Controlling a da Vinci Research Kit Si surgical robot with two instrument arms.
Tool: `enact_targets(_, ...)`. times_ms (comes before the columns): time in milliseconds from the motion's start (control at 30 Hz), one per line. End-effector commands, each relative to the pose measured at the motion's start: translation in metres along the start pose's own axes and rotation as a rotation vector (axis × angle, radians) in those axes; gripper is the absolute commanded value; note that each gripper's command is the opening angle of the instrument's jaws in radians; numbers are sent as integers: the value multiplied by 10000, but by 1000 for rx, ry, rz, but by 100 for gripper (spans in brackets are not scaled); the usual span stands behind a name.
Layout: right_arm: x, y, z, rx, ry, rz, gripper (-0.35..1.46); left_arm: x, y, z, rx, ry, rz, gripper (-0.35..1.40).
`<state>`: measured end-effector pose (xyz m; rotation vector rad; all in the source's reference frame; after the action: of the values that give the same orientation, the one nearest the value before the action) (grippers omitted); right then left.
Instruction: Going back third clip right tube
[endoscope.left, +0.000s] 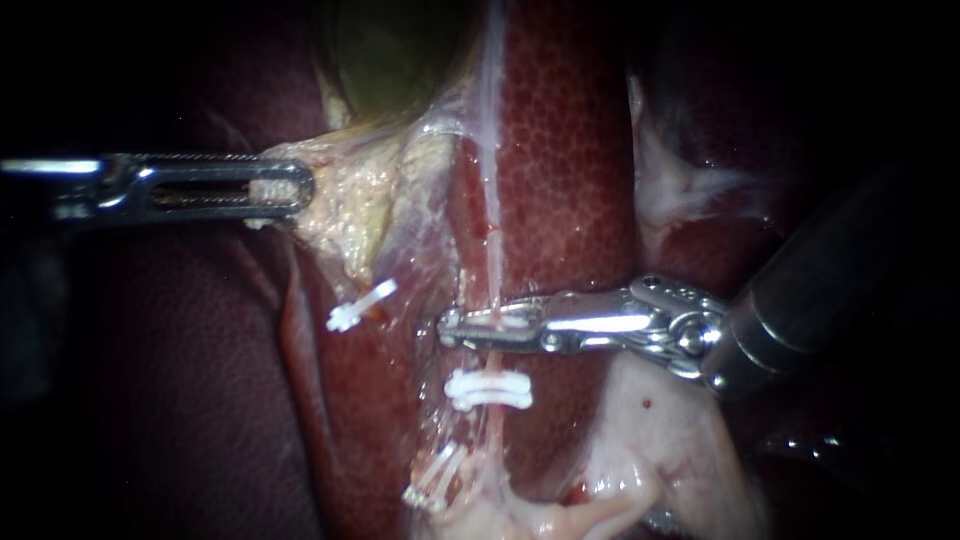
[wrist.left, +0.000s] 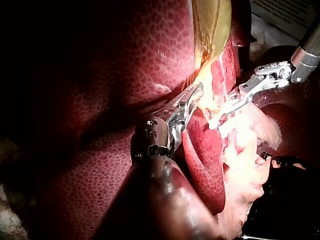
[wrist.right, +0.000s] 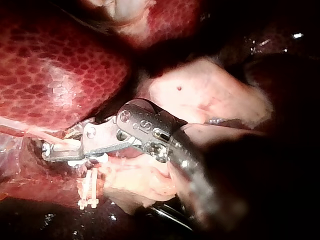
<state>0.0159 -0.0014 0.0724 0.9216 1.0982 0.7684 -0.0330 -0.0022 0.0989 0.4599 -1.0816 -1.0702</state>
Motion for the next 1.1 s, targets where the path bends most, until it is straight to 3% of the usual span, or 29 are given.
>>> enact_targets(33, 0, 0, 0, -1, 0, -1, -35, 0, 0, 0, 0, 0, 0, -35)
enact_targets(333, -1, 0, 3, 11, -7, 5, -35, 0, 0, 0, 0, 0, 0, -35)
enact_targets(367, -1, 1, 5, 10, -6, 10, -21, 0, 0, 0, 0, 0, 0, -35)
enact_targets(467, 0, 4, 9, 7, -14, -131, 20, 0, 0, 0, 0, 0, 0, -35)
enact_targets(567, 4, 8, 10, -24, -8, -218, 46, 0, 0, 0, 0, 0, 0, -35)
enact_targets(667, 7, 11, 8, -92, 14, -281, 57, 0, 0, 0, 0, 0, 0, -35)
enact_targets(733, 10, 12, 5, -126, 23, -313, 60, 0, 0, 0, 0, 0, 0, -35)
enact_targets(1100, 21, 3, -47, -113, 7, -392, 60, 1, 0, 0, 0, 0, 0, -35)
